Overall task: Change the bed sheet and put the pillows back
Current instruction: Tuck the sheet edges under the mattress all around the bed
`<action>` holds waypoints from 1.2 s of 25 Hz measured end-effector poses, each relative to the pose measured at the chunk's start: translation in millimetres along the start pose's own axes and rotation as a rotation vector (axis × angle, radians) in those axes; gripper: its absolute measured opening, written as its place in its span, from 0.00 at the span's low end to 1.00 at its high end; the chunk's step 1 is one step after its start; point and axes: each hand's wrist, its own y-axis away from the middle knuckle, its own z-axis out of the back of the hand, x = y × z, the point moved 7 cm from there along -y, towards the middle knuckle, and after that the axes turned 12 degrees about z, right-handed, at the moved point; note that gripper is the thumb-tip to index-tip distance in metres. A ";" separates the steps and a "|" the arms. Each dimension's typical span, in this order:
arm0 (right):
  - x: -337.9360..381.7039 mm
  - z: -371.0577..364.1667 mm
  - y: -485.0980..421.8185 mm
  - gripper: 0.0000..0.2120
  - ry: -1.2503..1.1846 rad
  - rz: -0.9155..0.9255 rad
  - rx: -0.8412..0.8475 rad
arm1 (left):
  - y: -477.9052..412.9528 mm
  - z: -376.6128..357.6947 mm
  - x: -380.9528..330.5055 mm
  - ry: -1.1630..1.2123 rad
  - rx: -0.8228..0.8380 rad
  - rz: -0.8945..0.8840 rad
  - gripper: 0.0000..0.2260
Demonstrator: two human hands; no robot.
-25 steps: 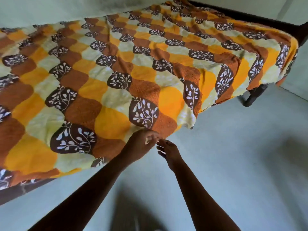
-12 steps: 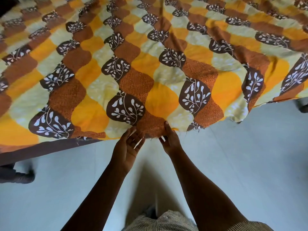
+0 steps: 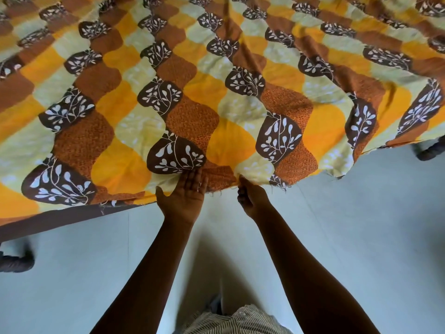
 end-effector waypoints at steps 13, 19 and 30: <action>37.7 -67.3 0.8 0.20 -0.590 0.096 0.273 | -4.5 -1.6 -9.5 -0.062 0.116 0.045 0.27; 17.7 -48.6 7.7 0.14 -0.436 0.104 0.121 | 15.3 24.2 -27.8 -0.336 -0.315 -0.031 0.12; -16.0 -114.6 65.4 0.14 -0.267 0.021 0.314 | 52.7 34.8 -70.2 0.055 -0.120 -0.254 0.33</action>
